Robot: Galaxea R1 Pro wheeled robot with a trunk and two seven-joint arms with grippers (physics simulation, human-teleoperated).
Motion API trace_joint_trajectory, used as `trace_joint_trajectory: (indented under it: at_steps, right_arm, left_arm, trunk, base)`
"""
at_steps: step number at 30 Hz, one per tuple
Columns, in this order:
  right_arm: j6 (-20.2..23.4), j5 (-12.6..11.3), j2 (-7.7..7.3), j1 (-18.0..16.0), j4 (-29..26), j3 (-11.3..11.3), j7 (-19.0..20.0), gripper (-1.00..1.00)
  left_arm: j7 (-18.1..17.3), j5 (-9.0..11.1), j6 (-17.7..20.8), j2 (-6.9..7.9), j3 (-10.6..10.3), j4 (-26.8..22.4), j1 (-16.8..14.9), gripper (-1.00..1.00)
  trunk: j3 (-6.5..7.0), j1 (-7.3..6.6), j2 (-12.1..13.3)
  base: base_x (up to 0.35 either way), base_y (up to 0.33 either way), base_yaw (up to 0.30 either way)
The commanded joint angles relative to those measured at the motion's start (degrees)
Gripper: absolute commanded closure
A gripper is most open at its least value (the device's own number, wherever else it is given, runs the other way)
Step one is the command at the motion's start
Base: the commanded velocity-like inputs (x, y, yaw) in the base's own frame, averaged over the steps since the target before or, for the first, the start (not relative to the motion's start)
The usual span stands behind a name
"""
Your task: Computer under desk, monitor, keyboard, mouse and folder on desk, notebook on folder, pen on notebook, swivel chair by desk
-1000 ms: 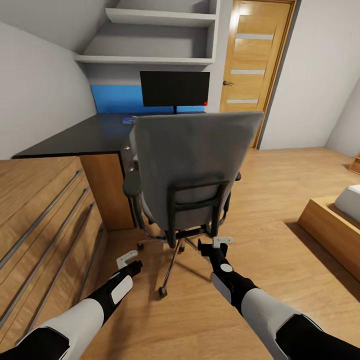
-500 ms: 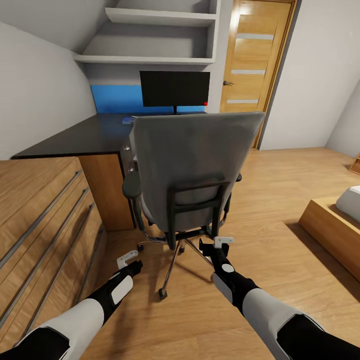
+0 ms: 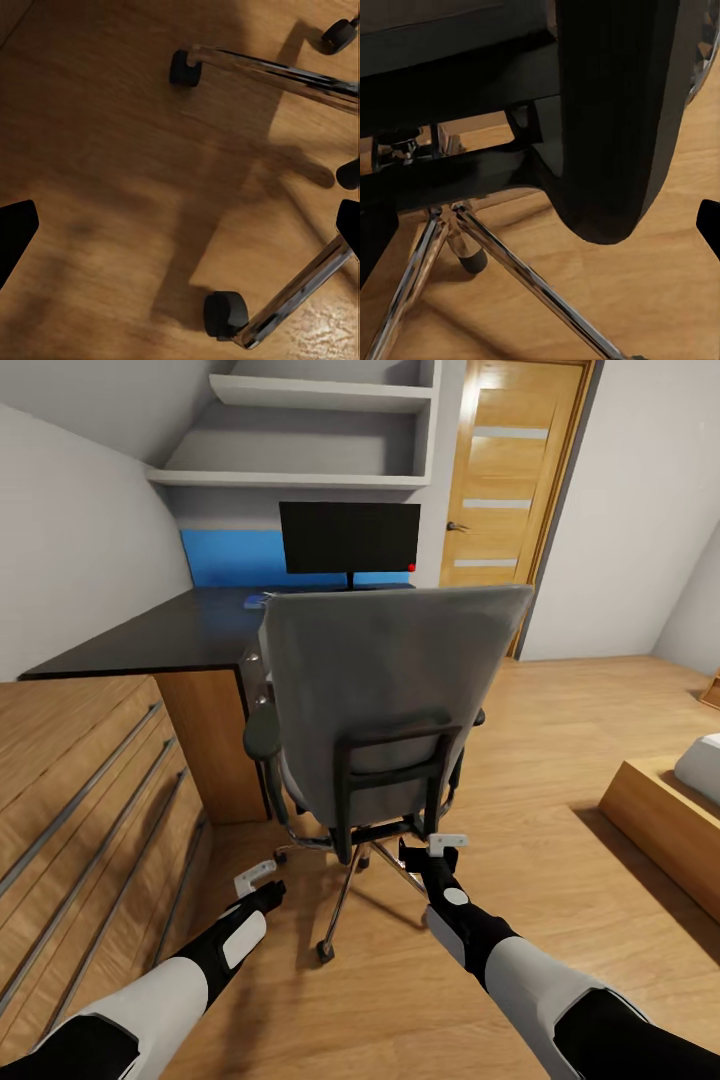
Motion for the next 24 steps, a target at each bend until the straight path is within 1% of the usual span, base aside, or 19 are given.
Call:
trace_joint_trajectory:
  at_steps: [1, 8, 11, 24]
  right_arm:
    - [-0.19, -0.39, -0.01, -0.05, 0.03, 0.49, -0.34, -1.00]
    - [-0.19, -0.39, 0.05, -0.05, -0.05, 0.52, -0.34, -1.00]
    - [-0.19, -0.39, 0.07, -0.05, -0.03, 0.57, -0.34, -1.00]
    - [-0.19, -0.39, 0.07, -0.05, -0.02, 0.58, -0.34, -1.00]
  left_arm:
    - [0.30, 0.56, -0.27, 0.01, -0.51, -0.03, -0.04, -1.00]
    - [0.16, 0.47, -0.27, -0.06, -0.64, -0.09, -0.04, -1.00]
    - [0.15, 0.42, -0.27, -0.12, -0.68, -0.11, -0.04, -1.00]
    - [0.02, 0.33, -0.27, -0.31, -0.90, -0.18, -0.04, -1.00]
  trunk:
    - [-0.05, 0.01, -0.02]
    - [-0.04, 0.01, -0.02]
    - [0.10, 0.01, -0.02]
    - [0.93, 0.01, -0.02]
  base:
    - [0.223, 0.000, 0.000]
    - [0.285, 0.000, -0.003]
    - [0.257, -0.077, -0.117]
    - [0.243, -0.215, -0.173]
